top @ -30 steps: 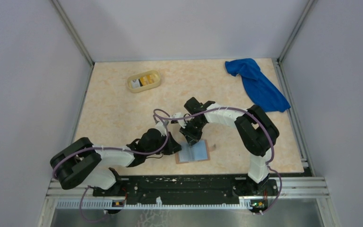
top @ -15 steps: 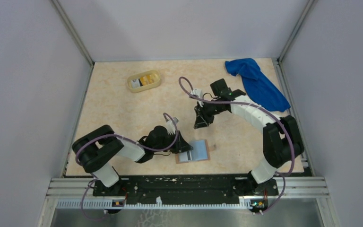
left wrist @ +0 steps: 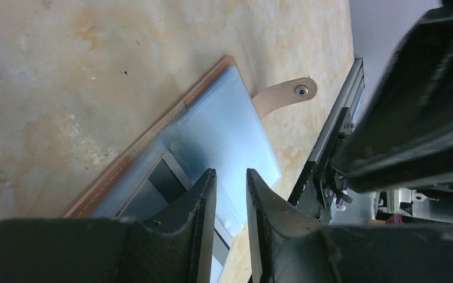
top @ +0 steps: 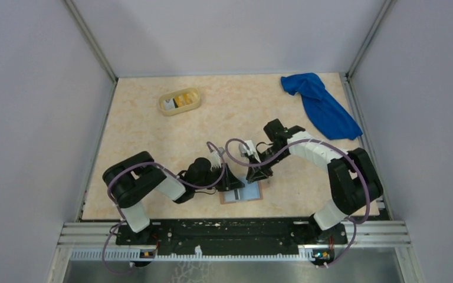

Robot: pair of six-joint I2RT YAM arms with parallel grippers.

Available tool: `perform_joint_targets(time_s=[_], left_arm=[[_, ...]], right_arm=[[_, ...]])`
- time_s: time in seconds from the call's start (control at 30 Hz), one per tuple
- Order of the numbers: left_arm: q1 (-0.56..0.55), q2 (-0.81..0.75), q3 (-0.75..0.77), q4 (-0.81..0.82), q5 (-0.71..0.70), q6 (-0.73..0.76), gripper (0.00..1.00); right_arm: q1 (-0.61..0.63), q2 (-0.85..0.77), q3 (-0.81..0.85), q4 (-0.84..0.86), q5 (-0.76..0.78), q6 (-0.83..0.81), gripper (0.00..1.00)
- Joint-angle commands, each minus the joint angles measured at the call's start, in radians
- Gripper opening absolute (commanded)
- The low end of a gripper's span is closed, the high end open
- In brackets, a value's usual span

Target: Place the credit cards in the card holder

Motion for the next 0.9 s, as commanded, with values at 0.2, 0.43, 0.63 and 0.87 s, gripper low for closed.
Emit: perform_joint_targets(time_s=[0.2, 0.43, 0.63, 0.87], left_arm=[[0.000, -0.331, -0.103, -0.099, -0.212, 0.180, 0.35], [0.000, -0.589, 0.020, -0.544, -0.638, 0.531, 0.66], [0.241, -0.600, 0.140, -0.578, -0.468, 0.664, 0.98], [0.559, -0.261, 0.574, -0.850, -0.150, 0.640, 0.98]], right_arm=[[0.108, -0.003, -0.102, 0.150, 0.418, -0.241, 0.15], [0.094, -0.029, -0.040, 0.099, 0.337, -0.203, 0.12], [-0.011, -0.137, 0.147, -0.049, 0.071, -0.043, 0.17], [-0.089, -0.194, 0.201, 0.019, 0.082, 0.174, 0.35]])
